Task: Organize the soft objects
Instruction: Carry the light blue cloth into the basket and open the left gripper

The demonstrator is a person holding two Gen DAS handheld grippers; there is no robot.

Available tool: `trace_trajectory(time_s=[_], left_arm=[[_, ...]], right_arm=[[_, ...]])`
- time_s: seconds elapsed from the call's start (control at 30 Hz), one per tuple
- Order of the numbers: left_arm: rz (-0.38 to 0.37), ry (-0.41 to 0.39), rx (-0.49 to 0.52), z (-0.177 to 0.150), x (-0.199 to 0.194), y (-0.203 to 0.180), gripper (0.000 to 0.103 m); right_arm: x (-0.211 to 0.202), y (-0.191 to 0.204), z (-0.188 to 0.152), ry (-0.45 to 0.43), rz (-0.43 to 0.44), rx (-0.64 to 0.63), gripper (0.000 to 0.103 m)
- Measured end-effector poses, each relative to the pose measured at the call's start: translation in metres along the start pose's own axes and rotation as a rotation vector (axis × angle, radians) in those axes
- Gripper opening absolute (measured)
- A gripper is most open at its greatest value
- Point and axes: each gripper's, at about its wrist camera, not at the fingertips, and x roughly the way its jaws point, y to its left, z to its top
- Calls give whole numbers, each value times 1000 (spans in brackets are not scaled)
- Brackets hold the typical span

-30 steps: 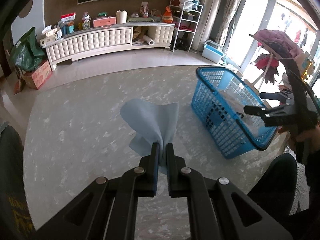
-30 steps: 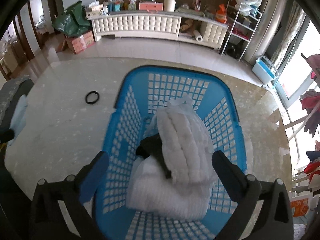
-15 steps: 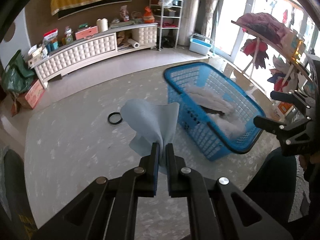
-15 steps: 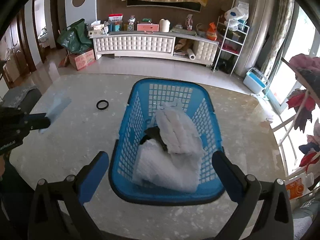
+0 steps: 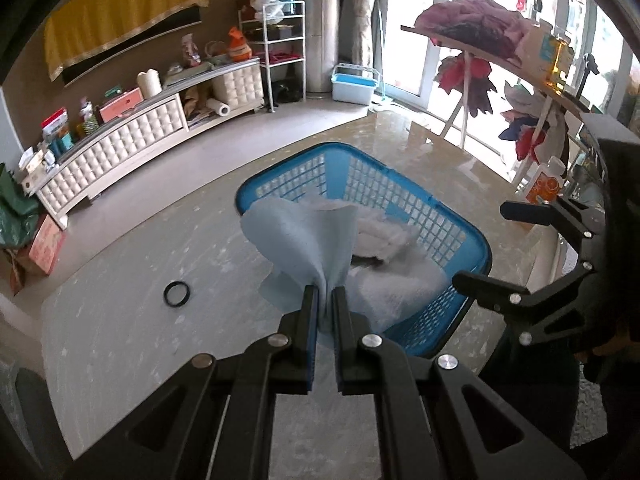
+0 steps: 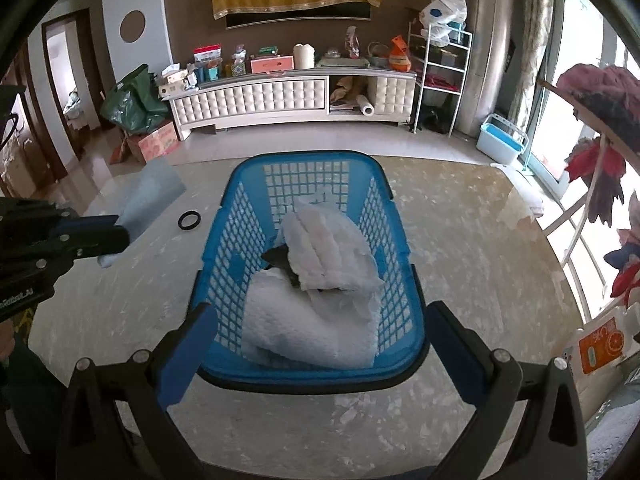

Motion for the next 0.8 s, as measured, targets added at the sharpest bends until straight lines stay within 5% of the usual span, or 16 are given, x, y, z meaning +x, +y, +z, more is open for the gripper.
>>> trace_trajectory(time_s=[0.8], left_arm=[[-111, 149, 103, 37, 115, -36, 6]], right_arm=[[30, -32, -5, 82, -13, 66, 103]])
